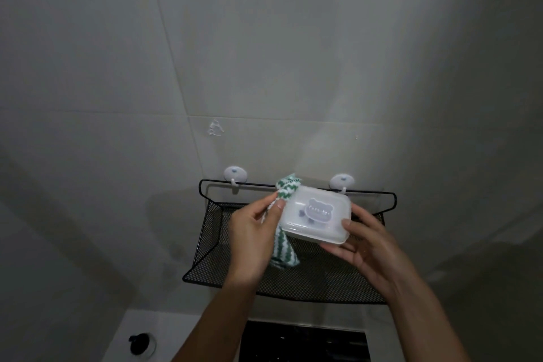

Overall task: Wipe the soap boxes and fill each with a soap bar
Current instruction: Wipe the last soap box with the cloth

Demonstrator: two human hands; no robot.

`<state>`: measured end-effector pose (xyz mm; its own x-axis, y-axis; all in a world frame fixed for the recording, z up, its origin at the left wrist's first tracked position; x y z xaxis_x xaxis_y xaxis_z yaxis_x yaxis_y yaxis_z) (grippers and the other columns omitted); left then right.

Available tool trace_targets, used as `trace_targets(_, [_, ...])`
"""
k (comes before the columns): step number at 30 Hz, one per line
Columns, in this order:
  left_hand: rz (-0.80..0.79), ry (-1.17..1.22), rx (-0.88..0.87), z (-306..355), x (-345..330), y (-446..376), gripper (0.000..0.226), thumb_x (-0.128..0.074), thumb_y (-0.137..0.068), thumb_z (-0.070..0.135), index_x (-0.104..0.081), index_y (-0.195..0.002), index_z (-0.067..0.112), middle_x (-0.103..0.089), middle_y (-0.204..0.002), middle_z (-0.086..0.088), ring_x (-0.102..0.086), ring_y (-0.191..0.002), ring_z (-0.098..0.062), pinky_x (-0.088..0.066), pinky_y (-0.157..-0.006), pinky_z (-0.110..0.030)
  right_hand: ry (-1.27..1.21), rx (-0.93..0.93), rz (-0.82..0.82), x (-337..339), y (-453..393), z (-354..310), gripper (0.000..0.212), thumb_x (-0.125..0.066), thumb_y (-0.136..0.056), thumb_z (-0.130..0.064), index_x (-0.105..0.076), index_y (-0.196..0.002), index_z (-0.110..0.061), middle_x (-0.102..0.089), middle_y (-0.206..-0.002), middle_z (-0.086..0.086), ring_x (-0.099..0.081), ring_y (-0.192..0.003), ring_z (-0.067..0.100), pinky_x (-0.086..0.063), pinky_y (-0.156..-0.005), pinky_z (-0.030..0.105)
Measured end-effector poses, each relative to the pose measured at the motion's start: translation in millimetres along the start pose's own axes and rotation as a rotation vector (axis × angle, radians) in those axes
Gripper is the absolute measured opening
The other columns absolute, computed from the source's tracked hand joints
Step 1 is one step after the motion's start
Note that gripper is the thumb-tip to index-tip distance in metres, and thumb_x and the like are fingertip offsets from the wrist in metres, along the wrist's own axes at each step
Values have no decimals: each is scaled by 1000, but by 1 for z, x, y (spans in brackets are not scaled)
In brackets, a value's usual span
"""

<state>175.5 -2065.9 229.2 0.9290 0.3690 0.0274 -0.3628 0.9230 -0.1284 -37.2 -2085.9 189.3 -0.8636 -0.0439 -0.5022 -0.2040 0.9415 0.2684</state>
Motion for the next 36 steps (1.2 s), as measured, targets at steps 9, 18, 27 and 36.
trace_targets(9, [72, -105, -91, -2, -3, 27, 29, -56, -98, 9, -68, -119, 25, -73, -100, 20, -69, -97, 0, -57, -88, -31, -80, 2, 67, -1, 0, 6, 55, -70, -71, -4, -58, -124, -7, -74, -106, 24, -73, -94, 43, -62, -67, 47])
trace_targets(18, [145, -273, -159, 9, 17, 12, 24, -79, -80, 14, -78, -103, 22, -76, -92, 11, -70, -81, 0, -59, -81, -32, -118, 11, 64, -5, 1, 11, 35, -72, -73, -3, -63, -107, 1, -72, -109, 27, -73, -98, 39, -62, -73, 44])
trace_targets(27, [-54, -568, -532, 32, -22, 29, 24, -68, -90, 8, -73, -114, 6, -62, -123, -9, -61, -109, -20, -50, -97, -32, -52, 80, 9, -21, 0, 8, 56, -70, -75, 0, -56, -126, -17, -72, -114, 24, -73, -100, 39, -62, -73, 45])
trace_targets(36, [-130, -632, -647, 38, -37, 37, 18, -69, -90, 20, -77, -106, 14, -66, -108, 1, -55, -96, -18, -50, -79, -34, 31, 135, -64, -19, 1, 7, 54, -69, -84, -6, -61, -132, -29, -72, -118, 20, -73, -103, 32, -60, -77, 41])
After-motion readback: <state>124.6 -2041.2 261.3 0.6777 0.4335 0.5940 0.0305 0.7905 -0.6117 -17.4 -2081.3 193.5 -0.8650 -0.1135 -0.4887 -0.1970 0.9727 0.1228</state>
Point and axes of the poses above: each hand's wrist, its own y-axis away from the middle knuckle, its own x-axis out of the back of the hand, z = x × y, the point moved 6 cm from there along -y, towards the middle knuckle
